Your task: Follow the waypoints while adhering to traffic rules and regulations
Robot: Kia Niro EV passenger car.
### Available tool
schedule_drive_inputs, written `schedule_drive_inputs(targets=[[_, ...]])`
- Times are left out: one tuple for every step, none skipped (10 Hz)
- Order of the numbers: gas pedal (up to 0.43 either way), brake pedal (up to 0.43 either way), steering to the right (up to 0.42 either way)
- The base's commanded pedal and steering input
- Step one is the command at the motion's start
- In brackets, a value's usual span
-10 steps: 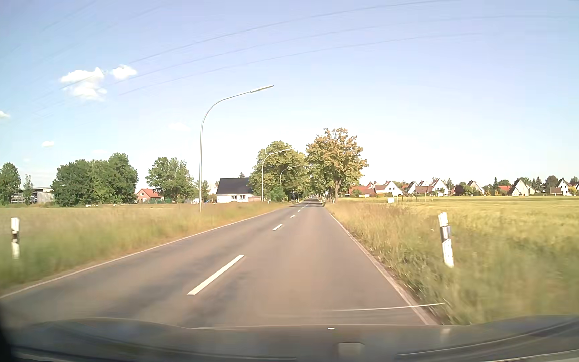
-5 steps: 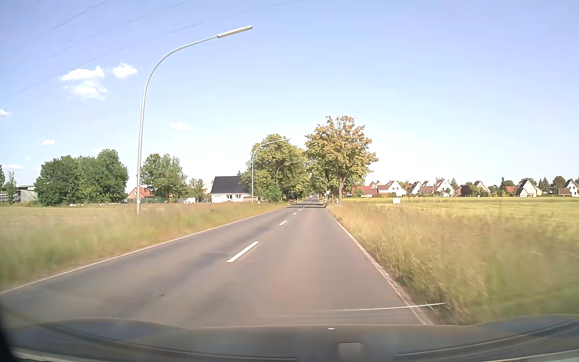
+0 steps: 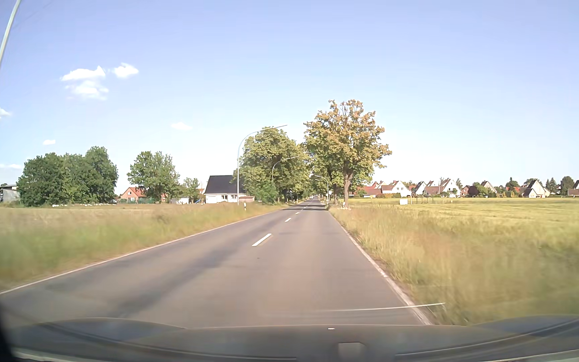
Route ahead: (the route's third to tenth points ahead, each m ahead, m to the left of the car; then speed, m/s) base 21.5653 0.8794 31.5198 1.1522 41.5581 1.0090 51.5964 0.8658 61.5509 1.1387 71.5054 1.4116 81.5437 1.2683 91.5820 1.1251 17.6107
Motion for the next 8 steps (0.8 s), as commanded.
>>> schedule_drive_inputs(targets=[[0.150,0.006,0.001],[0.150,0.006,0.000],[0.150,0.006,0.000],[0.150,0.006,0.000],[0.150,0.006,0.000],[0.150,0.006,0.000],[0.150,0.006,0.000],[0.150,0.006,0.000]])
